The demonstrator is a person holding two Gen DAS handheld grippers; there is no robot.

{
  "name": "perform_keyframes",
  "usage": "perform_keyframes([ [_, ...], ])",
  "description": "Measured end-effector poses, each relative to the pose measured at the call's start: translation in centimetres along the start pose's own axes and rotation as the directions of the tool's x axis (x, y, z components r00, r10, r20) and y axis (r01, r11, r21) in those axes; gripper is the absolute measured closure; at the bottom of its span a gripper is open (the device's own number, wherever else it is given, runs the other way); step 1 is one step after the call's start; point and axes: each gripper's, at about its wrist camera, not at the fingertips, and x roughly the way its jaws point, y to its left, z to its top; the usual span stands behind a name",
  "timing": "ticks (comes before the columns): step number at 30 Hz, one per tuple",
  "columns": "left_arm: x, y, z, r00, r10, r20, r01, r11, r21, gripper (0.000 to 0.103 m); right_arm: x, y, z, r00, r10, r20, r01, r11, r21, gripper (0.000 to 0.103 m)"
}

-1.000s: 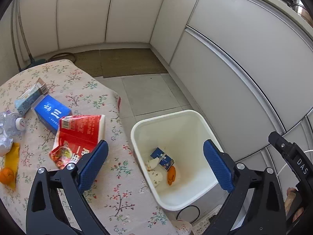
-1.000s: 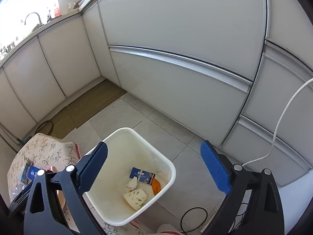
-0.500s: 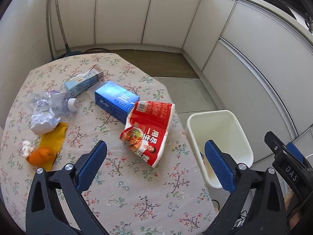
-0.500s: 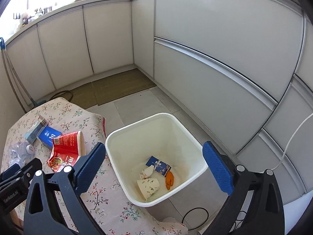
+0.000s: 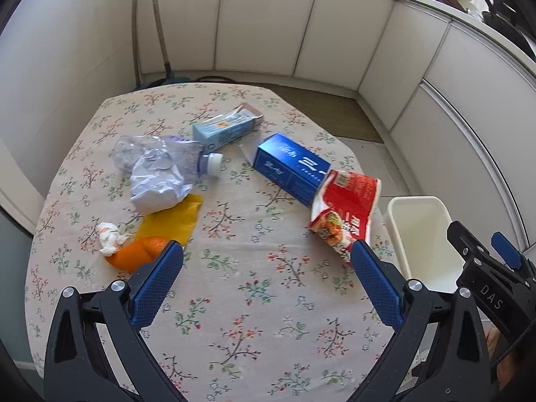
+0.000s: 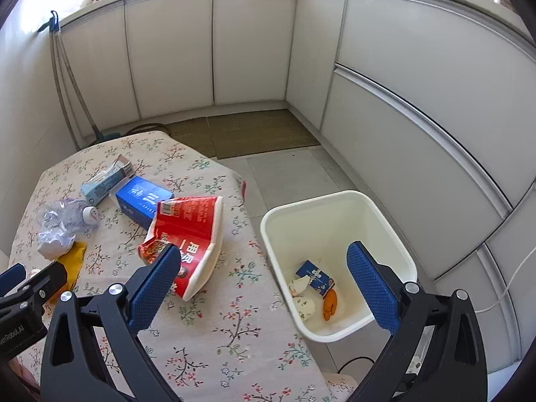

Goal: Collect trash
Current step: 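Move both tools back over the table toward the remaining trash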

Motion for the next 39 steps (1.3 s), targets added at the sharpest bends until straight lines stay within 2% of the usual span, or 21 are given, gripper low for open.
perform_keyframes([
  [8,0.0,6.5,-0.1,0.994,0.109,-0.032,-0.111,0.990,-0.088,0.007,-0.3,6.2,-0.6,0.996,0.089,-0.010,-0.090,0.991,-0.103,0.007],
  [13,0.1,9.9,-0.3,0.990,0.124,-0.074,-0.134,0.979,-0.152,0.007,-0.2,9.4,-1.1,0.991,0.131,-0.032,-0.134,0.979,-0.156,0.007],
  [18,0.8,14.1,-0.1,0.987,0.065,-0.149,-0.104,0.959,-0.265,0.007,0.3,11.7,-1.5,0.984,0.165,-0.068,-0.175,0.968,-0.182,0.007],
  [25,2.9,18.9,-0.4,0.966,-0.068,-0.250,-0.049,0.899,-0.434,0.007,1.2,13.5,-1.9,0.972,0.199,-0.126,-0.222,0.955,-0.199,0.007],
  [31,5.1,20.1,-0.3,0.957,-0.078,-0.279,-0.072,0.869,-0.490,0.009,2.3,14.1,-2.0,0.957,0.227,-0.181,-0.259,0.949,-0.181,0.007],
  [34,6.0,20.3,-0.1,0.959,-0.073,-0.275,-0.076,0.865,-0.496,0.015,2.6,14.6,-2.2,0.948,0.245,-0.203,-0.282,0.943,-0.175,0.007],
  [39,8.1,20.5,0.1,0.949,-0.085,-0.303,-0.080,0.867,-0.493,0.033,3.4,15.1,-2.6,0.929,0.273,-0.251,-0.316,0.937,-0.149,0.007],
])
